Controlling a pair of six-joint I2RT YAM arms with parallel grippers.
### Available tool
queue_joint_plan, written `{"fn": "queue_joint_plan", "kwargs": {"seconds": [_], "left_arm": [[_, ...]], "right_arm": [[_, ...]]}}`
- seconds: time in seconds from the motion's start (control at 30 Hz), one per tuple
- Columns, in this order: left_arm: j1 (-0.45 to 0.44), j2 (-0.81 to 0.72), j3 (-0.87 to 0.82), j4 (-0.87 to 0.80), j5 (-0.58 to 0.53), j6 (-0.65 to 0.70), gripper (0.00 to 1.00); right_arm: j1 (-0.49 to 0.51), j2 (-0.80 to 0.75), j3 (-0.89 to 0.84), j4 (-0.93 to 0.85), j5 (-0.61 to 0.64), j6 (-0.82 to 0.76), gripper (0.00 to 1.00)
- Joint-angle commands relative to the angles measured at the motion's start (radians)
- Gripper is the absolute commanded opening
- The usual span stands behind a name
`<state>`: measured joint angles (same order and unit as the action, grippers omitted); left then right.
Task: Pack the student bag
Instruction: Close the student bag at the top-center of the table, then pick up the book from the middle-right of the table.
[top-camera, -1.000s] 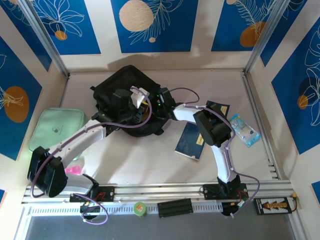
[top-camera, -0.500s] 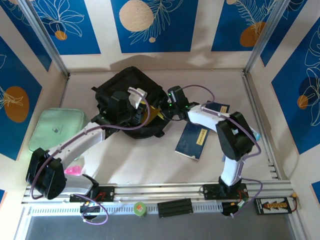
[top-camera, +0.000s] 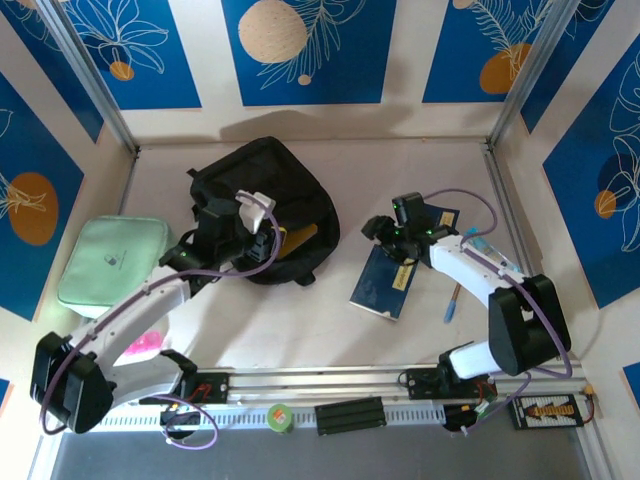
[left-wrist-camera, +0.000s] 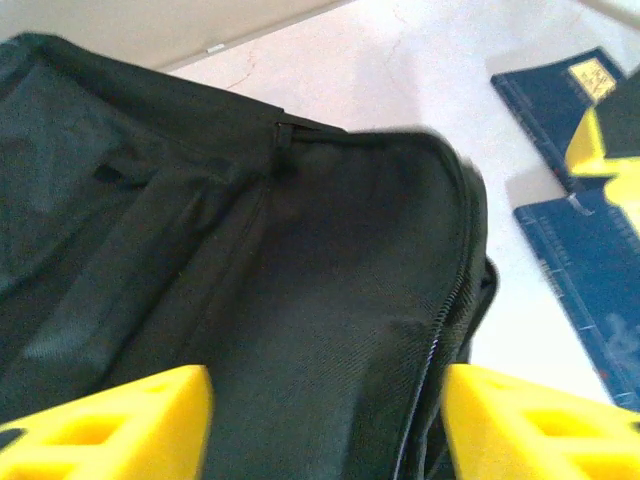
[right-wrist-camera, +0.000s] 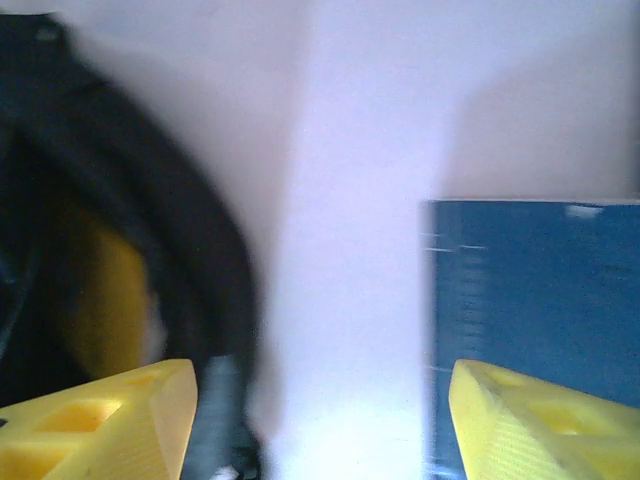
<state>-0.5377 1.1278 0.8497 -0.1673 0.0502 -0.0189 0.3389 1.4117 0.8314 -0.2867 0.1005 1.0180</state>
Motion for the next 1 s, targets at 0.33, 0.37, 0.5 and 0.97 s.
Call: {"fn": "queue_joint_plan", "kwargs": {"seconds": [0.33,0.37,0.5,0.97], "left_arm": [[-0.122,0.206,0.27,-0.113,0.159,-0.272,0.76],[-0.146,0.241,0.289,-0.099,0.17,-0.291,0.76],[-0.243,0.38,0.368,-0.067,0.151,-0.341,0.75],[-0.415,0.852,0.674,-0.233,-0.003,-0.449,0.72]], "right_arm": [[-0.079,-0.063,-0.043,-0.281,0.244,-0.188,0.66],[-0.085,-0.076,-0.054,-0.285,0.251,-0.203,0.66],[-0.146,-0.1,-0.11,-0.22,0.123,-0.281,0.59],[-0.219,-0.002,-0.14,-0.238,-0.022,-0.259,0.35]]}}
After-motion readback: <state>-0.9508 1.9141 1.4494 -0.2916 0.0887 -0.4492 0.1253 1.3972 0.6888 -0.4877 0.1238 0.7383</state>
